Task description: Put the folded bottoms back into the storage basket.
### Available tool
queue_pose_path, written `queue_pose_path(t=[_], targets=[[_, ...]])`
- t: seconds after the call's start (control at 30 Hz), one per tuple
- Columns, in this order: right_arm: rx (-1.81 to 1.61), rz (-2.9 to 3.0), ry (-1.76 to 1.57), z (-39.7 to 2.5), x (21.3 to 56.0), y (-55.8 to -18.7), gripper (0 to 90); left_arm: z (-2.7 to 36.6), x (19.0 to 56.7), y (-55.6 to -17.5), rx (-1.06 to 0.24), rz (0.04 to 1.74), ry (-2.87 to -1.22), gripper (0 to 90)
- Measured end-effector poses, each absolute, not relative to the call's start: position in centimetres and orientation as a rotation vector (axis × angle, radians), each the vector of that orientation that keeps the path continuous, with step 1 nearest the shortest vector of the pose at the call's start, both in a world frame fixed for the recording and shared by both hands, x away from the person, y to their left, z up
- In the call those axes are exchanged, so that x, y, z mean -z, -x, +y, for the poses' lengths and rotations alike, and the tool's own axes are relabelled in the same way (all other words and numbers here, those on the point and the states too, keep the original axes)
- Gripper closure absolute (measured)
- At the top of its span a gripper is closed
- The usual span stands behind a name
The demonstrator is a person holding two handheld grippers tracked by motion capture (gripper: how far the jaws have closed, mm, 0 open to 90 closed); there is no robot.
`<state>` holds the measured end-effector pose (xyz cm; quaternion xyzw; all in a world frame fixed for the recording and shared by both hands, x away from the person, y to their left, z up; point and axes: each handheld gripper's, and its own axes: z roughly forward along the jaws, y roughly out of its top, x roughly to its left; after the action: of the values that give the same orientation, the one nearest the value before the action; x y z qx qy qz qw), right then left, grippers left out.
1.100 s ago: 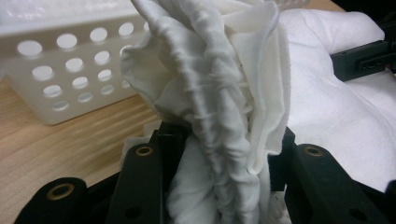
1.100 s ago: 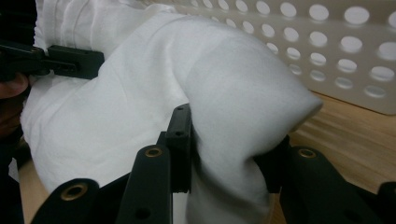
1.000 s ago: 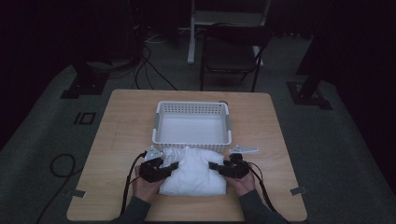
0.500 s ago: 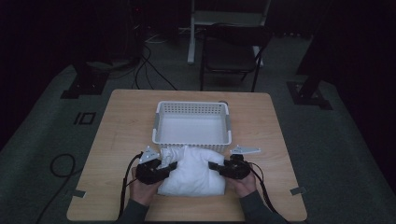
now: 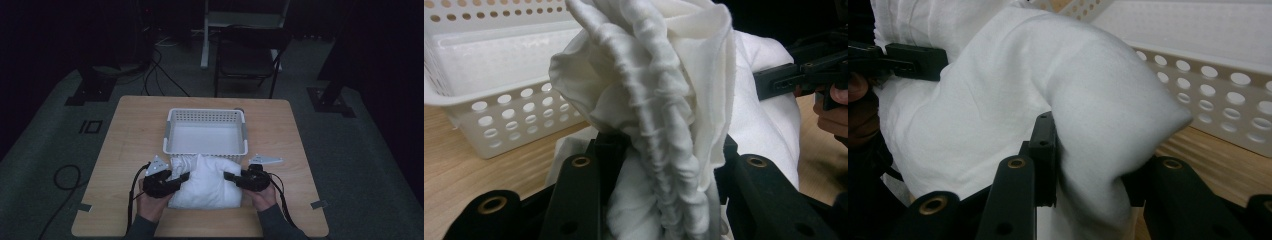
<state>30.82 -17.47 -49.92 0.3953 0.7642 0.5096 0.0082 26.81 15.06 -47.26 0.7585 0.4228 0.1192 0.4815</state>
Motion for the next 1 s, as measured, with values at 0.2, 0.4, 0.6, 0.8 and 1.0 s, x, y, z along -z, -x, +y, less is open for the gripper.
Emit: queue_pose_path(t=[0.2, 0.4, 0.6, 0.8, 1.0], targets=[[-1.598, 2.387, -1.217, -17.4, 49.4, -30.7, 67.9, 15.1, 46.5, -26.5, -0.295, 1.023, -1.847, 62.2], [-1.608, 2.380, -1.193, -17.3, 48.5, -30.6, 67.9, 15.3, 45.7, -26.3, -0.295, 1.015, -1.835, 62.3], [-1.606, 2.374, -1.157, -17.2, 47.1, -30.4, 67.9, 15.6, 44.9, -26.0, -0.295, 1.006, -1.813, 62.3], [-1.613, 2.366, -1.139, -17.0, 46.1, -30.2, 68.0, 15.8, 44.0, -25.7, -0.295, 1.000, -1.797, 62.4], [-1.621, 2.371, -1.114, -16.8, 45.1, -30.2, 68.0, 16.1, 43.1, -25.4, -0.291, 1.003, -1.782, 62.5]])
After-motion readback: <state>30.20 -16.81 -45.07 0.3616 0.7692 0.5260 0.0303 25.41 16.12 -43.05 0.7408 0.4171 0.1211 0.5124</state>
